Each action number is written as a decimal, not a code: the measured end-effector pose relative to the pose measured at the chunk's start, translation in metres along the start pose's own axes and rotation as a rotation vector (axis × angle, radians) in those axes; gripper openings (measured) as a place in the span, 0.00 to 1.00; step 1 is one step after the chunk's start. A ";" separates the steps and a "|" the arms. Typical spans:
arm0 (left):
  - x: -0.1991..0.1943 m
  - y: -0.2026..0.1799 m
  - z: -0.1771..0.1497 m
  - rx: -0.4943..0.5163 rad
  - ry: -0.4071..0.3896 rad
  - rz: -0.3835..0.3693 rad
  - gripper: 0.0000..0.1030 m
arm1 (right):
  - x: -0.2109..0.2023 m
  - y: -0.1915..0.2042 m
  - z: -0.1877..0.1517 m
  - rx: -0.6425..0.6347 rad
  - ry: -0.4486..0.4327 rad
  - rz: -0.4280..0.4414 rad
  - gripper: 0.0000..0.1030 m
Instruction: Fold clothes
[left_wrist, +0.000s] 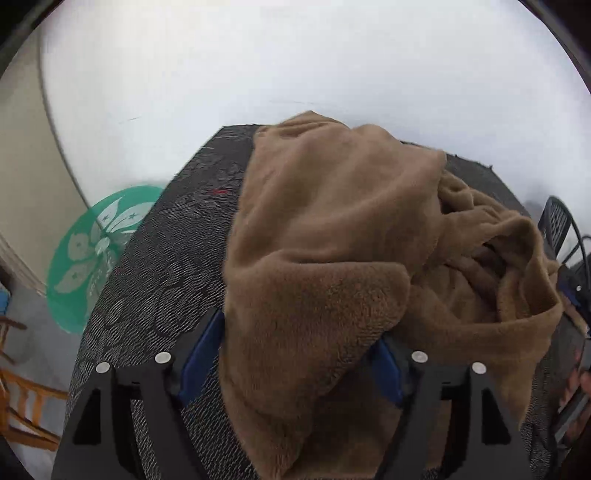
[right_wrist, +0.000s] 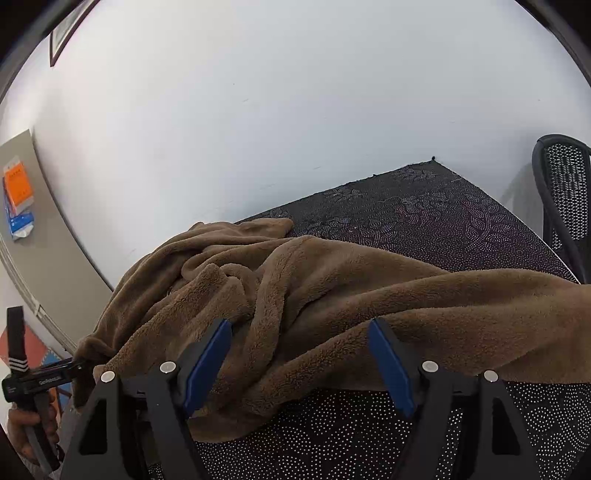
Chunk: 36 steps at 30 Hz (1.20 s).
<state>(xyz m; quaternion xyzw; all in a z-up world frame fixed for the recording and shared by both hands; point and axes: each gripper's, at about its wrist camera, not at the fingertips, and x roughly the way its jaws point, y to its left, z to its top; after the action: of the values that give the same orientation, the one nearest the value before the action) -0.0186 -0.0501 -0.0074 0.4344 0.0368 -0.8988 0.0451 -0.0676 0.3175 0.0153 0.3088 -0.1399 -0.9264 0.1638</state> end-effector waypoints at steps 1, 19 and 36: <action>0.007 -0.005 0.005 0.015 0.009 -0.003 0.76 | 0.000 0.000 0.000 -0.001 0.000 0.000 0.76; 0.003 0.116 0.005 -0.443 -0.016 0.039 0.69 | 0.003 -0.001 0.000 -0.003 0.008 0.002 0.76; -0.044 0.020 -0.007 0.132 -0.076 -0.186 0.69 | 0.001 0.000 0.000 -0.007 0.001 0.005 0.76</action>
<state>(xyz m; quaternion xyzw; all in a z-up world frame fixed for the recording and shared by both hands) 0.0164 -0.0674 0.0216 0.3967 0.0160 -0.9154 -0.0656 -0.0681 0.3168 0.0145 0.3082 -0.1376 -0.9263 0.1673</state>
